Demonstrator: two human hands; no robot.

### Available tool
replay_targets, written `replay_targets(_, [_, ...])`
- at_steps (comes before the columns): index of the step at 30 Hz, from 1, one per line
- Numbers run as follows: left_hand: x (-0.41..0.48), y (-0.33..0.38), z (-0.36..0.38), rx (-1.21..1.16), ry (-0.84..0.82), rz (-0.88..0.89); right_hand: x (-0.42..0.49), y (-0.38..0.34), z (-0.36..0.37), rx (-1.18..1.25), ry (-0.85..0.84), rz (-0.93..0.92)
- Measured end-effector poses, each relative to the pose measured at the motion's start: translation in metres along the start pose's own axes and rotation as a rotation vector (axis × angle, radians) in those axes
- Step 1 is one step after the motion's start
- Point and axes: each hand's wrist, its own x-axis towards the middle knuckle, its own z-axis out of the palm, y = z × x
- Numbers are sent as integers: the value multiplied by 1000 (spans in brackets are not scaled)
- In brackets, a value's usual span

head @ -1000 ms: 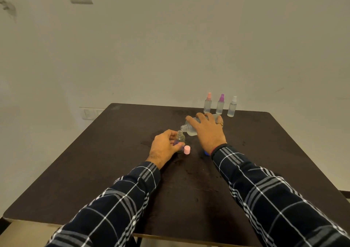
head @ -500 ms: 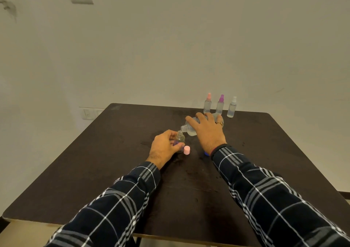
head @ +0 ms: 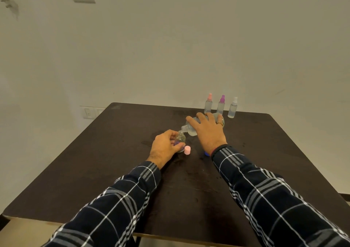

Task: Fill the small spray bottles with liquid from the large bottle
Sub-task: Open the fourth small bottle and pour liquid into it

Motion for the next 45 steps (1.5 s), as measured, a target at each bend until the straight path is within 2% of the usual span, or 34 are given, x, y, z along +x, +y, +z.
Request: replay_targets(45, [3,-5,1,16,17,43,0,-1,0,-12,26,-10])
